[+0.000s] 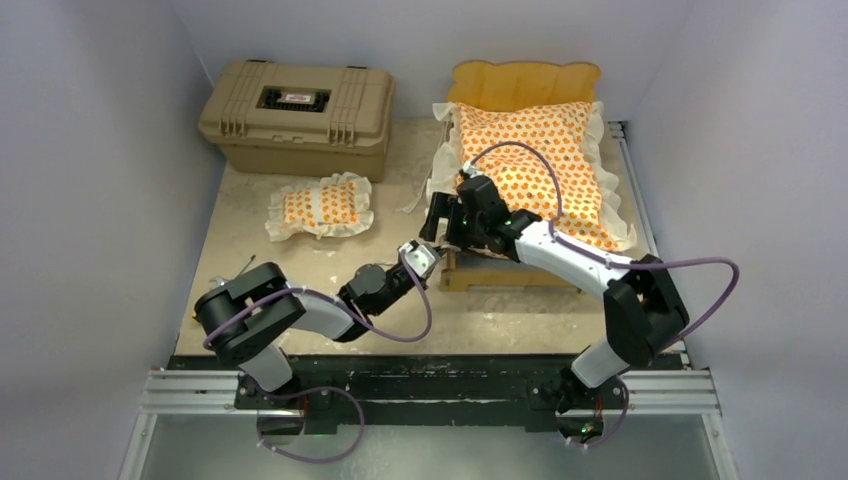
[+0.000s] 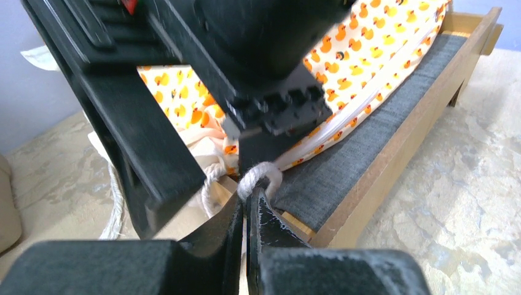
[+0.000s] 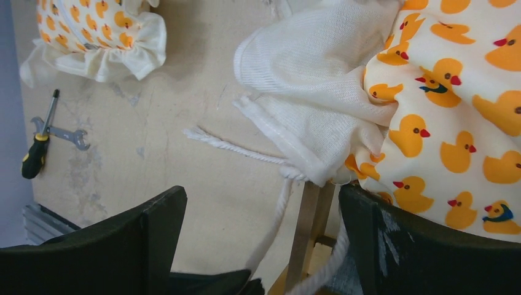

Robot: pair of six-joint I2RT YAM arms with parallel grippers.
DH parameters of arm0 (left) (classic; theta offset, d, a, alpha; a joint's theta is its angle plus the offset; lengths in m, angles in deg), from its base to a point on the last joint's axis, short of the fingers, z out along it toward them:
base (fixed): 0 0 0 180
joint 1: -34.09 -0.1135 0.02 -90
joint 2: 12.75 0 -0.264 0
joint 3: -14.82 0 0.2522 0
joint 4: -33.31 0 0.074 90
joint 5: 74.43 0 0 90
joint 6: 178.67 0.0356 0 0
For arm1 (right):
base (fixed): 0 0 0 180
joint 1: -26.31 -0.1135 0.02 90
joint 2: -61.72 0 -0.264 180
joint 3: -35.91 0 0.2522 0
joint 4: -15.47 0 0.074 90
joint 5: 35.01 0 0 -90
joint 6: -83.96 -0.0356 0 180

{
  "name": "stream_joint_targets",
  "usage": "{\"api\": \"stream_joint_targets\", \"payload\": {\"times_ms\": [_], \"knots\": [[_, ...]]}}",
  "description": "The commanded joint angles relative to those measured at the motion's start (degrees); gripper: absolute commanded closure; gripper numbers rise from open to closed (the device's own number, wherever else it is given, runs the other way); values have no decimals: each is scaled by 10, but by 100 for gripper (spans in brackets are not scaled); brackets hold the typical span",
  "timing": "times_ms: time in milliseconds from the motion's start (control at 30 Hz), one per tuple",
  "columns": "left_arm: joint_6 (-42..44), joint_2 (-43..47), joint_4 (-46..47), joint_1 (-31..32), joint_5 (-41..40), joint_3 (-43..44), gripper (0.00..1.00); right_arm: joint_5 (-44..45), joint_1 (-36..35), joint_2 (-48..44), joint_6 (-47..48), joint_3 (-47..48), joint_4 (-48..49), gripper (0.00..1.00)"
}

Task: Set up the pet bed
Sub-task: Cross the ropes on the bed frame.

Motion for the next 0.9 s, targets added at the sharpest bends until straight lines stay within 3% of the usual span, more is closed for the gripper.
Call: {"api": "stream_joint_targets", "payload": {"times_ms": [0,467,667,867], "knots": [[7,28,-76,3,0,24,100,30,3,-38,-7,35,-25,1],[58,53,-416,3,-32,169,100,113,56,-137,-2,5,-34,1],[123,44,-595,3,-57,255,100,152,102,-177,2,-25,-36,1],[202,13,-779,4,-15,377,100,172,140,-200,1,-56,-32,1]]}}
